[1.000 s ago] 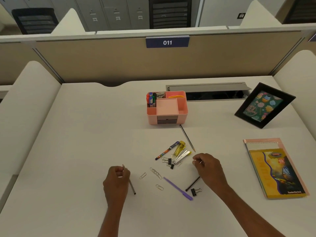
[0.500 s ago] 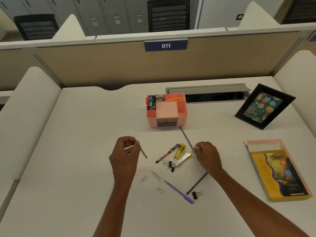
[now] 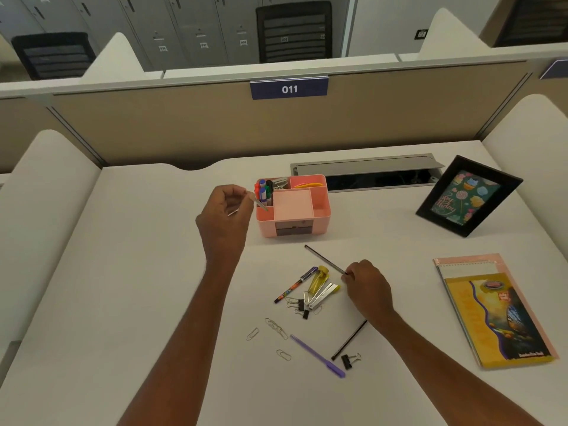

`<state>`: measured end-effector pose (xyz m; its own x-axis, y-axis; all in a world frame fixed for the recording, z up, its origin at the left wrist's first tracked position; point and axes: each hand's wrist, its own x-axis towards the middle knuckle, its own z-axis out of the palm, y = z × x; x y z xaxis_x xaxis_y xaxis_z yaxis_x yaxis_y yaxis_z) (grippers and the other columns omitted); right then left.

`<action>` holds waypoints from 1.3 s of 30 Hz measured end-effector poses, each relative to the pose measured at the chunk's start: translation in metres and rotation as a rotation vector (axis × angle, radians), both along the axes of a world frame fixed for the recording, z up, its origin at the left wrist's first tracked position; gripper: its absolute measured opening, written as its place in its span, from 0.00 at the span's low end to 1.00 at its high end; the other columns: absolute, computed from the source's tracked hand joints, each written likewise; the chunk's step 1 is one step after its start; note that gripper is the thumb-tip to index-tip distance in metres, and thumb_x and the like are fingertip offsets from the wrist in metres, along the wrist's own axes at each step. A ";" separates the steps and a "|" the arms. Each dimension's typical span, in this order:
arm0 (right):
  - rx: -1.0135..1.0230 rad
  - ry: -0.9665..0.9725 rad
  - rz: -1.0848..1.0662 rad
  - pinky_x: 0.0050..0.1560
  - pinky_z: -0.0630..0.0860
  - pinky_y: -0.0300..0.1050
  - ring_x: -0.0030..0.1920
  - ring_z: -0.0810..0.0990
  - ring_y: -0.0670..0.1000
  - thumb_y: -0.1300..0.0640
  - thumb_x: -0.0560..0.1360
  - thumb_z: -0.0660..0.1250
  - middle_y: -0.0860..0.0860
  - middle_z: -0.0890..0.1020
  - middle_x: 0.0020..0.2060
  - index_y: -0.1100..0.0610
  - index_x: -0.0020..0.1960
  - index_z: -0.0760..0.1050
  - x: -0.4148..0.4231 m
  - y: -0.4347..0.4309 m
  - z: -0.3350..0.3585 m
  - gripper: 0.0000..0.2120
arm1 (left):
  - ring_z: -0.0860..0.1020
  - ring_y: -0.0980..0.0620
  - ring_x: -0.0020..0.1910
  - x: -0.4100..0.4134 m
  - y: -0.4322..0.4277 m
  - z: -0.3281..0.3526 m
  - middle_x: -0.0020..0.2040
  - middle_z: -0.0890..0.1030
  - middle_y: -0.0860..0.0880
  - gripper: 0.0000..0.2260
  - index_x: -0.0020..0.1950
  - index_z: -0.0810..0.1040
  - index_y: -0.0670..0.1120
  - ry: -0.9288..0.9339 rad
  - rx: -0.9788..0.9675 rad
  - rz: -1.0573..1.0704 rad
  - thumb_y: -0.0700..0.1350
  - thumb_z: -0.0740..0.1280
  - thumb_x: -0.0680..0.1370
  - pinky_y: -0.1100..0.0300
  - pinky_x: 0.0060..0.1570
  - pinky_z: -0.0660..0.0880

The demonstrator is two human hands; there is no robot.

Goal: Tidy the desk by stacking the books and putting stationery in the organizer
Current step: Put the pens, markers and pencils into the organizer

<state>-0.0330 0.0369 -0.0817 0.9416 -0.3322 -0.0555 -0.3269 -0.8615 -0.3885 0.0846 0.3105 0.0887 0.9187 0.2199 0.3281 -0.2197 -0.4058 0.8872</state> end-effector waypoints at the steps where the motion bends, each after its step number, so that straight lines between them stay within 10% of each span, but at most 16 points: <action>1: -0.020 -0.004 0.010 0.38 0.73 0.46 0.42 0.79 0.55 0.54 0.78 0.72 0.51 0.78 0.42 0.56 0.45 0.80 -0.001 -0.001 -0.001 0.06 | 0.85 0.56 0.48 0.007 -0.001 -0.003 0.48 0.86 0.55 0.07 0.55 0.82 0.46 -0.009 0.020 -0.009 0.46 0.74 0.79 0.67 0.50 0.81; 14: -0.046 -0.042 0.041 0.34 0.69 0.43 0.37 0.77 0.53 0.57 0.78 0.71 0.50 0.77 0.39 0.56 0.42 0.79 -0.003 -0.006 -0.004 0.07 | 0.81 0.61 0.43 0.055 -0.010 -0.049 0.47 0.83 0.55 0.08 0.55 0.82 0.45 0.153 0.167 -0.033 0.47 0.74 0.79 0.80 0.38 0.73; 24: -0.025 -0.063 0.036 0.34 0.71 0.42 0.37 0.76 0.50 0.56 0.79 0.72 0.49 0.77 0.39 0.55 0.43 0.78 -0.004 -0.005 -0.004 0.07 | 0.83 0.53 0.45 0.078 -0.009 -0.079 0.49 0.87 0.48 0.09 0.54 0.83 0.45 0.263 0.247 0.014 0.49 0.73 0.80 0.56 0.51 0.84; 39: 0.045 -0.012 -0.004 0.37 0.75 0.47 0.39 0.77 0.51 0.55 0.79 0.71 0.48 0.77 0.40 0.54 0.43 0.79 -0.003 -0.005 0.003 0.06 | 0.82 0.53 0.43 0.078 -0.009 -0.091 0.48 0.86 0.48 0.08 0.54 0.83 0.44 0.323 0.272 0.007 0.48 0.73 0.80 0.62 0.46 0.79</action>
<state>-0.0364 0.0319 -0.0789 0.9408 -0.3338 -0.0590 -0.3257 -0.8418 -0.4304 0.1629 0.3011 -0.0019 0.9827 0.1711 0.0708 0.0552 -0.6355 0.7701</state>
